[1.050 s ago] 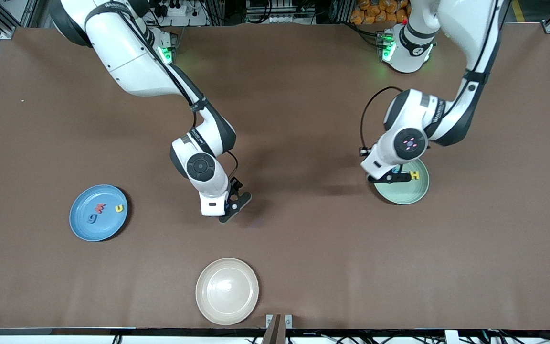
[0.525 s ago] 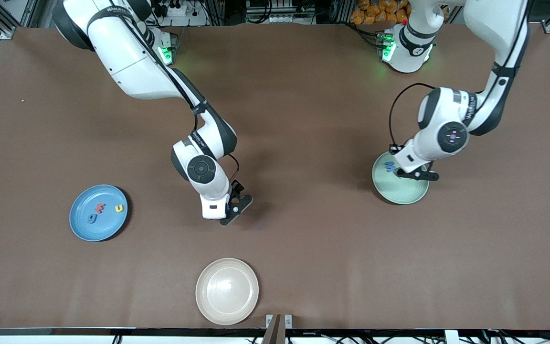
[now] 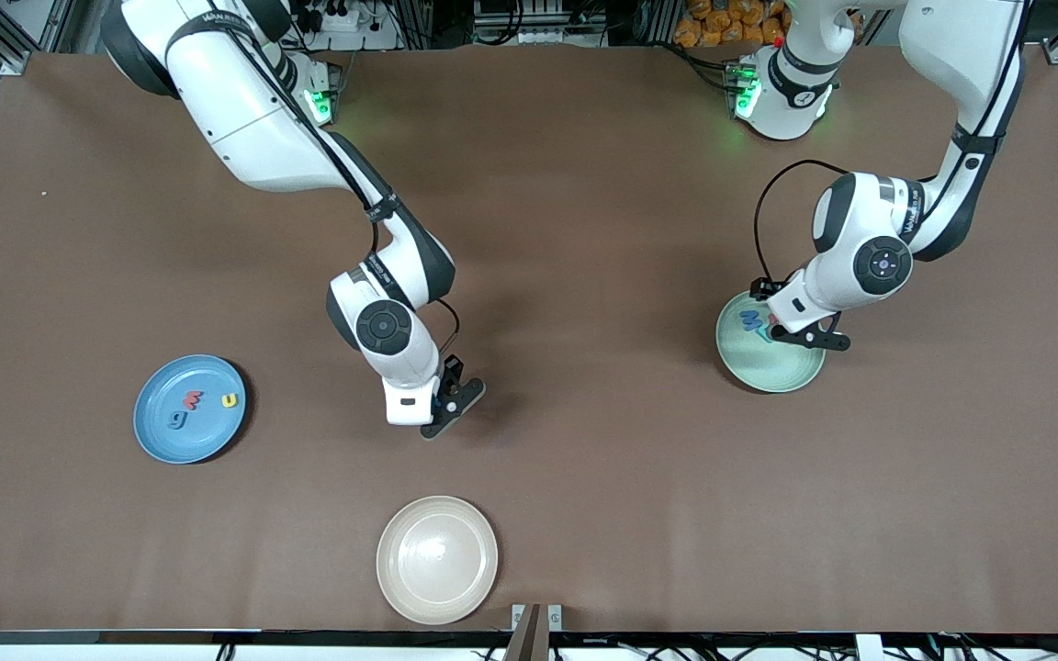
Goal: Sort upper and lower case letters into plates
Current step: 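Place the Q on the green plate while the right gripper grasps the m, then place the m on the blue plate while the left gripper withdraws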
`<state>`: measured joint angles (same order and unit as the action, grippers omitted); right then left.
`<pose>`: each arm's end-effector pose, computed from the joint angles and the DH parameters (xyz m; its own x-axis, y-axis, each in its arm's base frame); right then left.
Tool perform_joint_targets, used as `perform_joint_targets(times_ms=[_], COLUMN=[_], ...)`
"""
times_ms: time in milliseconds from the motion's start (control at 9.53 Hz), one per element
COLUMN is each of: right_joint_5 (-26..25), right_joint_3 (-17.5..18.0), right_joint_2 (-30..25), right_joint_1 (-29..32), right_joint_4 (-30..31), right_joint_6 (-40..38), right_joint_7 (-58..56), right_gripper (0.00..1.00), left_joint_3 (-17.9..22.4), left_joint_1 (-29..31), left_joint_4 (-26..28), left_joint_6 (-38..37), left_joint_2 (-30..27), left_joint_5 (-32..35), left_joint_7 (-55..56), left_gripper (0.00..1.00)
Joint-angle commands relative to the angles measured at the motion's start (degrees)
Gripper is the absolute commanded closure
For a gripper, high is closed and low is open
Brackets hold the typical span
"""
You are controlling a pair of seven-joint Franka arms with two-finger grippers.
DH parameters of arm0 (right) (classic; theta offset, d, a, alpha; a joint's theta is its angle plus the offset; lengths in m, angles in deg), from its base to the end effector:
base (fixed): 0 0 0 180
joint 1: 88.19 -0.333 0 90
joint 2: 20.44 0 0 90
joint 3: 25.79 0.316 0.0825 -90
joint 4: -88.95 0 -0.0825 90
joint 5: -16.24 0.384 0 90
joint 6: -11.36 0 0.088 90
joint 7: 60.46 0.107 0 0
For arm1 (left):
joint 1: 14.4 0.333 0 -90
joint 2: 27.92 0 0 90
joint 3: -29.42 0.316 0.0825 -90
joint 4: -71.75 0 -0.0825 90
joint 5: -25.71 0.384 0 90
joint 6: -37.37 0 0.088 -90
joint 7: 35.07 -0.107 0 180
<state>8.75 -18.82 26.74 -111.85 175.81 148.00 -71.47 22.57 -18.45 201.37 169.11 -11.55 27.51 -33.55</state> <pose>0.6227 0.3510 0.1799 0.7107 0.7016 0.0508 0.7019 -0.7121 0.0154 0.5012 -0.0973 0.2164 0.9527 -0.1814 -0.2440 -0.1846 -0.9828 0.0095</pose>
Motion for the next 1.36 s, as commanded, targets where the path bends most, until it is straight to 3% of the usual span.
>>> perform_joint_targets(times_ms=[0,525,840,1050,1259], right_joint_5=[0.98,0.64,0.28,0.19,0.19], right_joint_3=[0.06,-0.37,-0.55,-0.64,-0.64], right_joint_2=[-0.23,-5.34,-7.53,-10.77,-12.46], right_joint_1=[0.89,9.75,20.37,26.18,30.84], right_joint_4=[-0.55,-1.25,-0.73,2.85,5.86], right_joint_6=[-0.23,-7.00,-14.09,-15.88,-15.62], right_joint_7=[-1.65,-3.93,-12.42,-16.05,-18.33], right_gripper=[1.00,1.00,1.00,1.00,1.00], left_joint_3=[-0.18,-0.18,0.08,0.61,1.48], left_joint_1=[-1.65,-4.12,-3.07,-2.80,-2.71], left_joint_4=[-3.05,-23.32,-35.54,-44.32,-46.65], left_joint_6=[-0.16,-17.18,-25.97,-33.53,-34.97], left_joint_2=[-0.10,1.57,0.78,0.51,-1.94], left_joint_5=[1.19,1.19,1.10,1.10,0.84], left_joint_7=[3.13,5.61,5.52,5.52,5.52], left_gripper=[0.00,0.00,0.00,0.00,0.00])
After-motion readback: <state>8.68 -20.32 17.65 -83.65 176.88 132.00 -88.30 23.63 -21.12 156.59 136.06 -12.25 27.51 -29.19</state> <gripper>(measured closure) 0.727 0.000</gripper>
